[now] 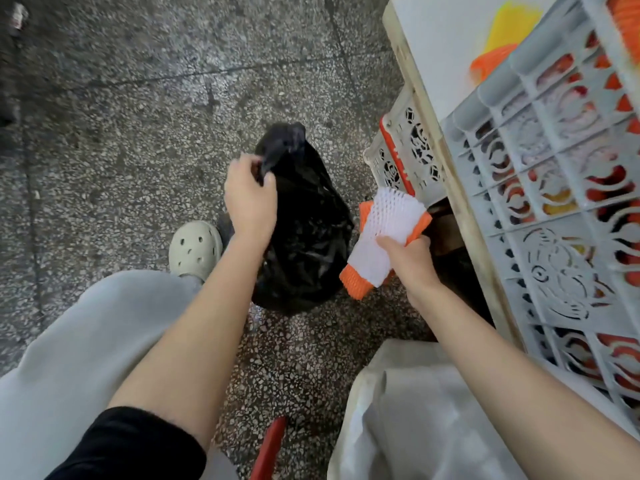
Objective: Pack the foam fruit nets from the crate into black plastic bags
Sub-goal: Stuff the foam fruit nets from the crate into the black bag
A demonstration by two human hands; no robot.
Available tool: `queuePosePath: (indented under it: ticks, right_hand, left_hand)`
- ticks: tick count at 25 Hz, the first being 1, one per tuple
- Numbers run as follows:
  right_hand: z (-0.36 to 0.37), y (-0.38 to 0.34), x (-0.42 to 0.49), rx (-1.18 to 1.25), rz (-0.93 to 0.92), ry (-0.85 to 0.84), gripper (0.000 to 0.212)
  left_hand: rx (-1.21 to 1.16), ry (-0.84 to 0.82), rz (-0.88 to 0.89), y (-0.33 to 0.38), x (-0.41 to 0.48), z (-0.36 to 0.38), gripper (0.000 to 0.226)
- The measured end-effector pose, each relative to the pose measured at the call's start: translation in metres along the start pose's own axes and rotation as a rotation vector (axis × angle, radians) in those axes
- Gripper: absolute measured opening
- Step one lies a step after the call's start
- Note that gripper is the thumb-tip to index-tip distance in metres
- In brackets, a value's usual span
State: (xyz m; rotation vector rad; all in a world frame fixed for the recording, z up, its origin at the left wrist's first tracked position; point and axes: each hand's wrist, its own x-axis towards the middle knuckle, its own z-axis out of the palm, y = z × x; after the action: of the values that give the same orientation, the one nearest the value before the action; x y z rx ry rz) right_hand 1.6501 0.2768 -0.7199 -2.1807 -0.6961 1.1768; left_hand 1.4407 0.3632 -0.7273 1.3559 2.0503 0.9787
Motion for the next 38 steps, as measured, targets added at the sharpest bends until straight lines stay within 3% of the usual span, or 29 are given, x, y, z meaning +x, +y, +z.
queuePosePath:
  ticks: [2,5,8,10,12,14,16,18,20,24,28,34,38]
  right_hand:
    - [-0.007,-0.007,-0.007,0.026,-0.005,0.033,0.062]
    - [-0.023,-0.011,-0.017,0.078,-0.029,0.104,0.062]
    - [-0.039,-0.003,-0.025,0.044,-0.128,0.156,0.066]
    - [-0.049,0.003,-0.028,-0.026,-0.205,0.193,0.066]
    - [-0.053,0.007,-0.03,-0.057,-0.245,0.199,0.064]
    - [-0.051,0.008,-0.03,-0.044,-0.247,0.169,0.063]
    - [-0.043,0.007,-0.03,-0.059,-0.248,0.138,0.061]
    - [-0.03,0.003,-0.031,-0.101,-0.282,0.12,0.06]
    - [-0.013,0.001,-0.029,-0.153,-0.32,0.096,0.059]
    - [0.014,0.006,-0.017,-0.218,-0.287,-0.015,0.061]
    - [0.027,0.027,-0.004,-0.35,-0.227,-0.083,0.054]
    - [0.03,0.051,0.011,-0.4,-0.113,-0.153,0.056]
    - [0.028,0.056,0.015,-0.395,-0.112,-0.176,0.06]
  left_hand:
    - [0.072,0.006,0.3,0.033,-0.006,-0.007,0.025]
    - [0.304,-0.168,0.614,0.046,-0.045,0.009,0.025]
    - [0.469,-0.324,0.817,0.021,-0.089,0.038,0.022]
    - [0.514,-0.537,0.844,0.0,-0.111,0.047,0.03]
    - [0.595,-0.869,0.761,-0.019,-0.133,0.05,0.04]
    - [0.569,-1.049,0.692,-0.031,-0.147,0.045,0.044]
    - [0.421,-0.932,0.661,-0.04,-0.146,0.033,0.034]
    - [0.35,-0.602,0.603,-0.05,-0.129,0.024,0.028]
    - [0.389,-0.421,0.358,-0.062,-0.105,0.018,0.027]
    - [0.386,-0.497,-0.231,-0.092,-0.091,0.03,0.053]
    - [0.362,-0.556,-0.578,-0.133,-0.107,0.045,0.074]
    - [0.235,-0.775,-0.657,-0.158,-0.11,0.072,0.079]
    - [0.454,-0.961,-0.616,-0.164,-0.12,0.071,0.068]
